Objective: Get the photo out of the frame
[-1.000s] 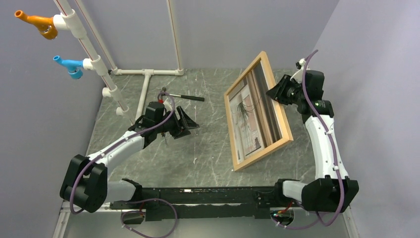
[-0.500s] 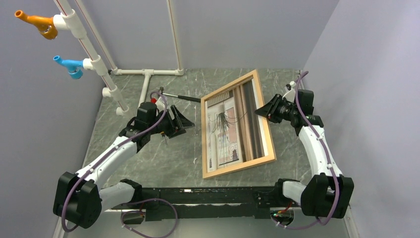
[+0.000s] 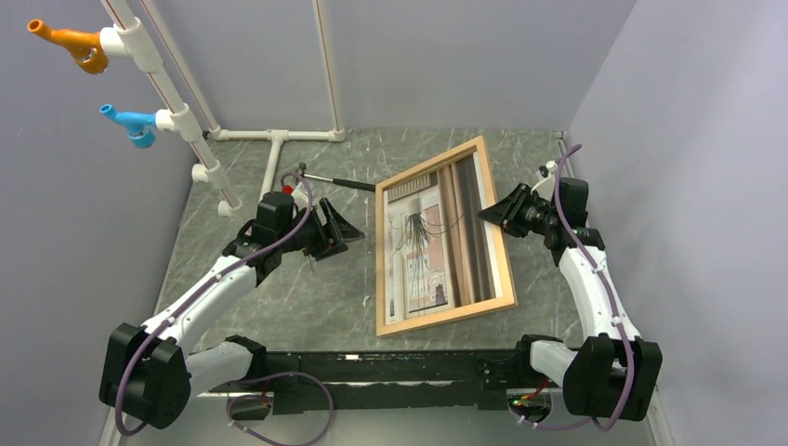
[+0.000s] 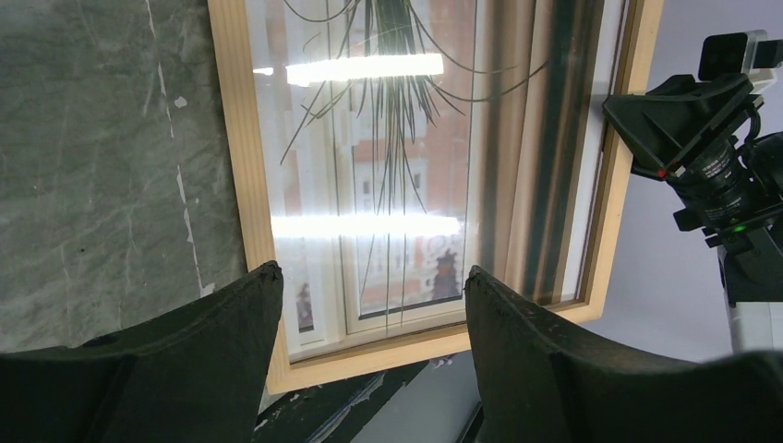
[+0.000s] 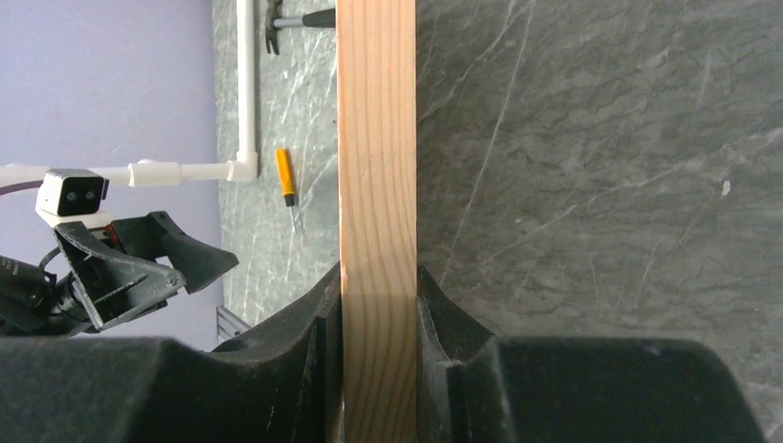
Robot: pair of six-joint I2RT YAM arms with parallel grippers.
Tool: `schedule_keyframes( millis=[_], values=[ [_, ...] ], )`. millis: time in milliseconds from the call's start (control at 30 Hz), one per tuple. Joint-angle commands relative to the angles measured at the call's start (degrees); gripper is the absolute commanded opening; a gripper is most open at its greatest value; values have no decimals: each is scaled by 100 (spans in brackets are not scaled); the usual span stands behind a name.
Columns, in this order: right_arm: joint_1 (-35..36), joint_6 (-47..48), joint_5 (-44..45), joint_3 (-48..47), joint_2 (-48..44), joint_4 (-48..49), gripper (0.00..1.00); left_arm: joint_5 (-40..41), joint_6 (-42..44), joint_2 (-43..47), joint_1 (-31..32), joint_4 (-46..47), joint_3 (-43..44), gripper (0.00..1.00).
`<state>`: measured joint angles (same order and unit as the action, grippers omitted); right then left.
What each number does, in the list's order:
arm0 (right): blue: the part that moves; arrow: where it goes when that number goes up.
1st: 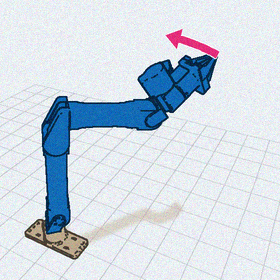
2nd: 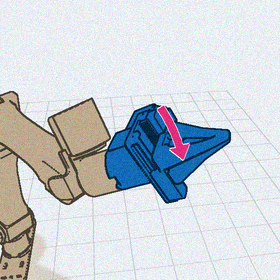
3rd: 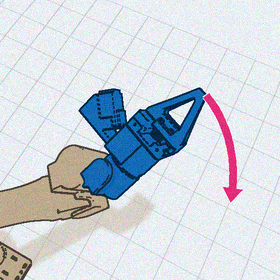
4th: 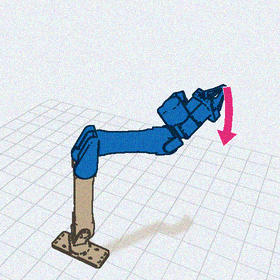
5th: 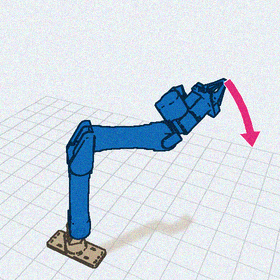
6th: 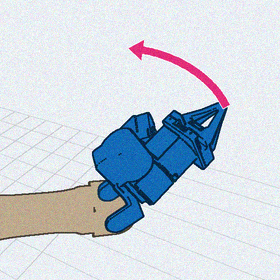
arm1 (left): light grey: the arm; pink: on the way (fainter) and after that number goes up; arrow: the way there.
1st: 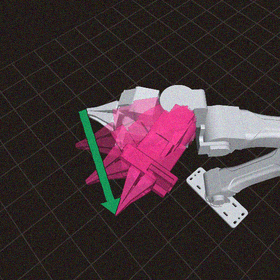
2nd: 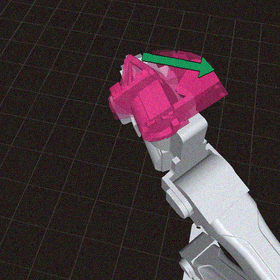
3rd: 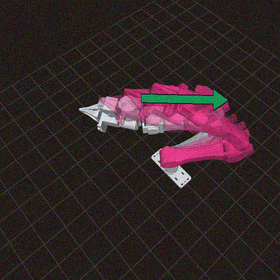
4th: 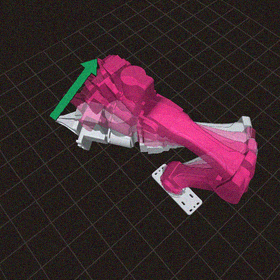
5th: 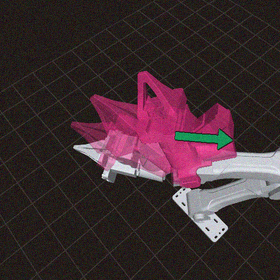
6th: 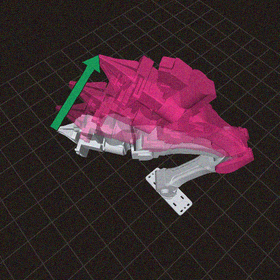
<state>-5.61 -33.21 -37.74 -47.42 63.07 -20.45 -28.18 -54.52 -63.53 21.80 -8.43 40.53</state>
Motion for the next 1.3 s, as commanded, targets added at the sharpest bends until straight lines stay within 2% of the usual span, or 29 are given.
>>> schedule_keyframes(
  millis=[0,233,333,733,933,1067,1133,1267],
  values=[
    [33,-6,-92,152,23,407,0,-3,88,125,-32,82,82,75],
    [-31,-7,-121,233,-221,251,0,-33,78,69,-36,124,56,75],
    [-59,-53,-266,378,-29,435,0,-64,44,44,-36,201,-7,75],
    [-37,-728,-638,1192,776,2608,0,30,158,110,-53,-14,58,75],
    [-38,-441,-774,1277,1283,2607,0,72,170,194,-77,-55,4,74],
    [-47,30,-369,1196,1459,1953,1,76,202,260,-101,-118,-33,75],
    [-54,326,-19,1075,1523,1536,11,91,237,287,-110,-166,-24,75],
    [-50,761,1062,716,1621,611,45,111,281,288,-115,-212,-10,75]
  ],
)
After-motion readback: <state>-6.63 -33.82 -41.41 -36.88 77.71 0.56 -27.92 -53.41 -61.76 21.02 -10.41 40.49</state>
